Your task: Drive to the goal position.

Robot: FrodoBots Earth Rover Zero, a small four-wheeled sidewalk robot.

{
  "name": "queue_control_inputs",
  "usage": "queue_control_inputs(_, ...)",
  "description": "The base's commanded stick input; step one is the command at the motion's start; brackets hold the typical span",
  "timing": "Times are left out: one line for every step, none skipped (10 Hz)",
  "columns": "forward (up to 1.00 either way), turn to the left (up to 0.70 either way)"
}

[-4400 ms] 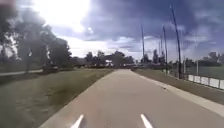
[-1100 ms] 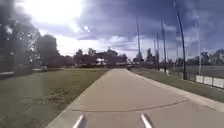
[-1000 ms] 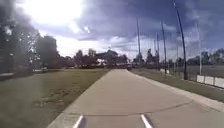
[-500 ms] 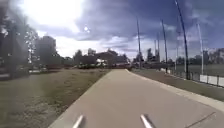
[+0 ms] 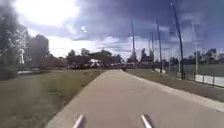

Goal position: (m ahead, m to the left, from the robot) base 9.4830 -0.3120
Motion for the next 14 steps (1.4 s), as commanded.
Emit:
queue_control_inputs(1.0,0.0)
queue_control_inputs(1.0,0.0)
queue_control_inputs(1.0,0.0)
queue_control_inputs(1.0,0.0)
queue_control_inputs(1.0,0.0)
queue_control_inputs(1.0,0.0)
queue_control_inputs(1.0,0.0)
queue_control_inputs(1.0,0.0)
queue_control_inputs(1.0,0.0)
queue_control_inputs(1.0,0.0)
queue_control_inputs(1.0,0.0)
queue_control_inputs(1.0,0.0)
queue_control_inputs(1.0,0.0)
queue_control_inputs(1.0,0.0)
